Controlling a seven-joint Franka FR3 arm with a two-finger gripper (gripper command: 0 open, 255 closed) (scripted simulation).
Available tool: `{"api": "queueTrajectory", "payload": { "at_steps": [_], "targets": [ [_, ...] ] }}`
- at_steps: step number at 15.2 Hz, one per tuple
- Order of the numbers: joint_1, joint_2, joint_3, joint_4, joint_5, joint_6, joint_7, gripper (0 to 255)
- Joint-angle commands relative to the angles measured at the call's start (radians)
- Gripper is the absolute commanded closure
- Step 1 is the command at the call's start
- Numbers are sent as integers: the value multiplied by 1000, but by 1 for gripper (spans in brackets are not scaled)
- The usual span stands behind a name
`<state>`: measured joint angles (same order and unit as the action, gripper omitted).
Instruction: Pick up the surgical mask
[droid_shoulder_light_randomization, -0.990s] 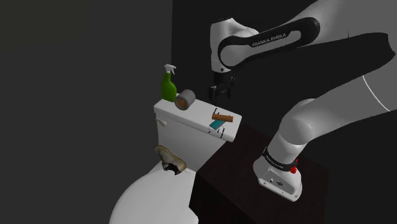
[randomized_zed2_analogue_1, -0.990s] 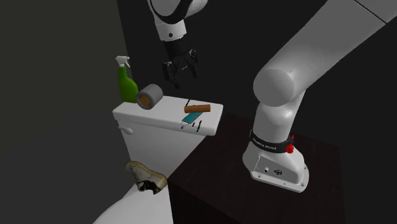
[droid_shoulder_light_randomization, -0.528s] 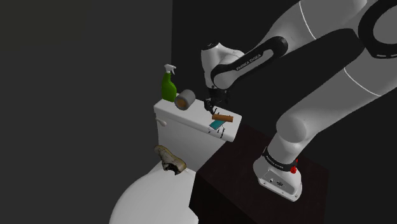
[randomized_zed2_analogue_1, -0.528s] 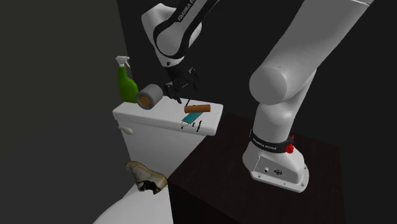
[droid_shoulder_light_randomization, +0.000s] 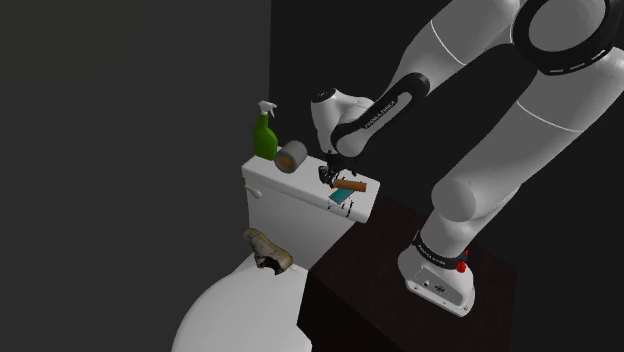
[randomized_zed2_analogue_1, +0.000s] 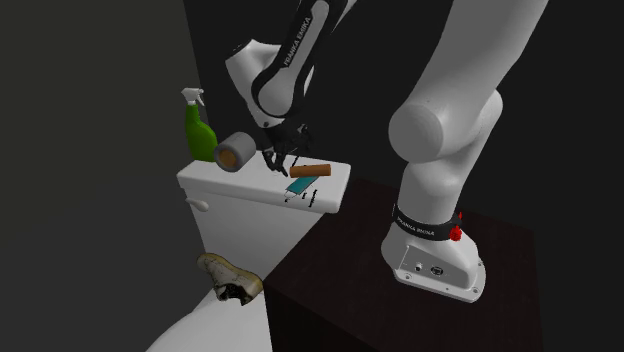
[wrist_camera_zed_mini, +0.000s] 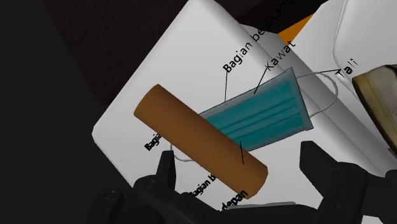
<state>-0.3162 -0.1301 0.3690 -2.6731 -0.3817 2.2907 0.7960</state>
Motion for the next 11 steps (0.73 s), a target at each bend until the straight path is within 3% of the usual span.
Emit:
{"api": "queueTrajectory", "payload": {
  "at_steps": [1, 4, 5, 11],
  "targets": [
    [-7, 34, 2, -1, -28, 28, 28, 0],
    [-11, 59, 2, -2, -50, 48, 49, 0],
    [-12, 58, 2, -2, -50, 47, 47, 255],
    [-12, 62, 2, 0, -52, 48, 50, 255]
  ]
}}
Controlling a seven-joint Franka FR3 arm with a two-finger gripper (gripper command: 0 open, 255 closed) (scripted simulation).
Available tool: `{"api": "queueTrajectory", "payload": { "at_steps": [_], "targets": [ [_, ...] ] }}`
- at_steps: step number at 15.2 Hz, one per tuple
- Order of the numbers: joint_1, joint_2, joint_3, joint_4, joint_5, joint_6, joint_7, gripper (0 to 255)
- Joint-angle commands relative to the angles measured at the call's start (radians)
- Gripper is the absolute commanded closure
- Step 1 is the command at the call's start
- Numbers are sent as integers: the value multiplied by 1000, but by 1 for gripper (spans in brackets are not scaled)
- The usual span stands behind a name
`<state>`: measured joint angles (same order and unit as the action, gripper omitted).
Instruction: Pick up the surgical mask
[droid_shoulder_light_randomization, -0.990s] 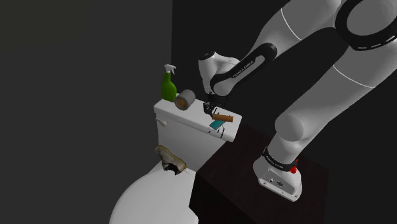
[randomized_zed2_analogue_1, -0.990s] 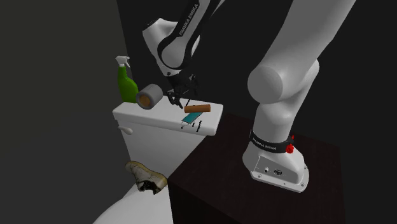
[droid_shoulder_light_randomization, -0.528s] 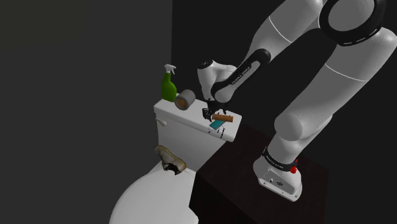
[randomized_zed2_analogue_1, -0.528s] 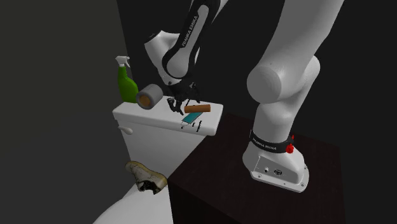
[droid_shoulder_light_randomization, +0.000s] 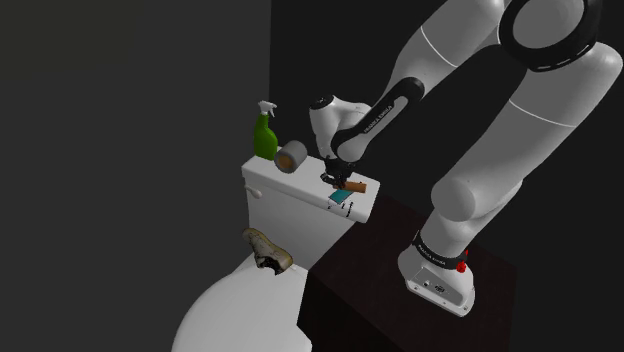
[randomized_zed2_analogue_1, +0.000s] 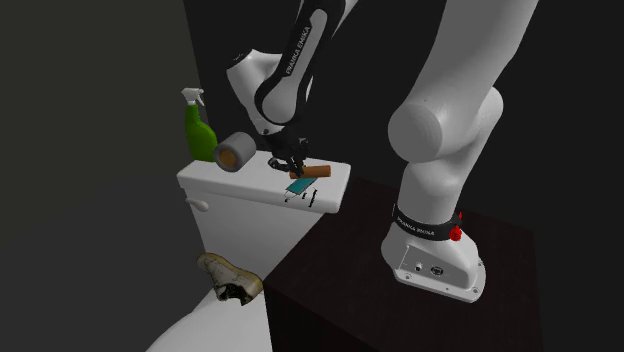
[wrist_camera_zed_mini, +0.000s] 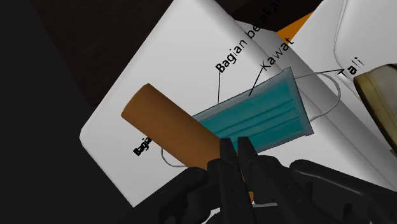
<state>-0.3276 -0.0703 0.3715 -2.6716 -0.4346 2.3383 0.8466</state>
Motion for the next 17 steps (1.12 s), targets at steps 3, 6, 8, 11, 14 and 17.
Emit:
{"api": "queueTrajectory", "payload": {
  "at_steps": [3, 6, 8, 11, 14, 17],
  "targets": [
    [0, -1, 0, -3, 3, 0, -2, 255],
    [8, -48, -1, -1, 44, -38, -41, 255],
    [14, -78, -2, 2, 68, -65, -65, 255],
    [23, -121, -6, 8, 100, -106, -99, 255],
    [32, -161, -11, 18, 127, -148, -129, 255],
    [39, -198, -17, 30, 149, -191, -156, 255]
  ]
}}
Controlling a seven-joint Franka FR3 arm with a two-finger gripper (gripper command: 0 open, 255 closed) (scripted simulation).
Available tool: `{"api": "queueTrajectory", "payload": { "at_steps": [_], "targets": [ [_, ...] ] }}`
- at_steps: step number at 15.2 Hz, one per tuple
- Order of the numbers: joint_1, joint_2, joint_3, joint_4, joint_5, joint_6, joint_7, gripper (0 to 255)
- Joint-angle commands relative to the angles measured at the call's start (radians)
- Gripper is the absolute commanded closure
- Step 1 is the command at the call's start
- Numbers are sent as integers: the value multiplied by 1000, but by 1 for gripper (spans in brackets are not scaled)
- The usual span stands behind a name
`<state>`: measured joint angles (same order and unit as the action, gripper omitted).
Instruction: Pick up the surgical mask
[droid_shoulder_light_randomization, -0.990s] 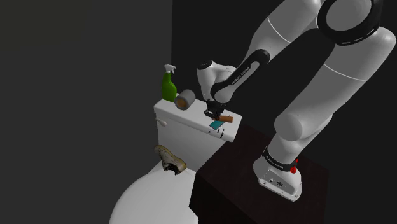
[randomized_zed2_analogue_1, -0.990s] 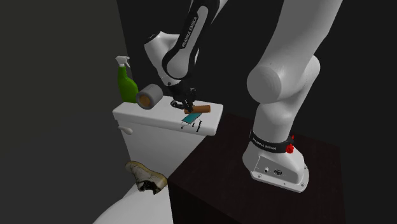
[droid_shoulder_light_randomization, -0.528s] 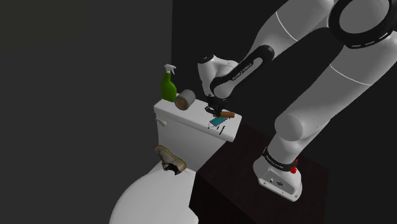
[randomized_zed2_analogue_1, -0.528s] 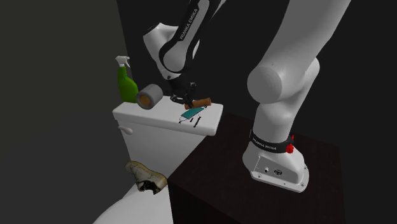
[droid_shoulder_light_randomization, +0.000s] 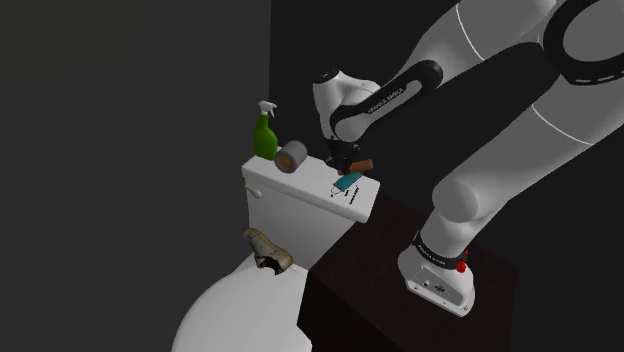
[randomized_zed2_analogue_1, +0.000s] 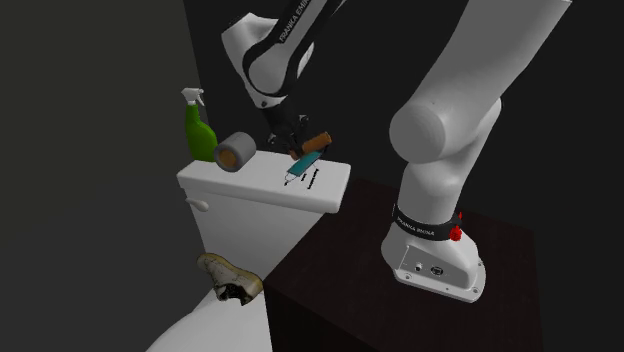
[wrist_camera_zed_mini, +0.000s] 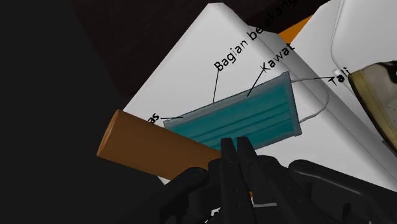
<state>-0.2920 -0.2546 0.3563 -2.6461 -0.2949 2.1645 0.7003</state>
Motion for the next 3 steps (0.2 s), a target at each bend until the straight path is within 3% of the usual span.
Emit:
{"api": "queueTrajectory", "payload": {
  "at_steps": [1, 3],
  "targets": [
    [6, -25, -3, 10, 16, -31, -18, 255],
    [6, -27, -4, 10, 17, -34, -19, 255]
  ]
}}
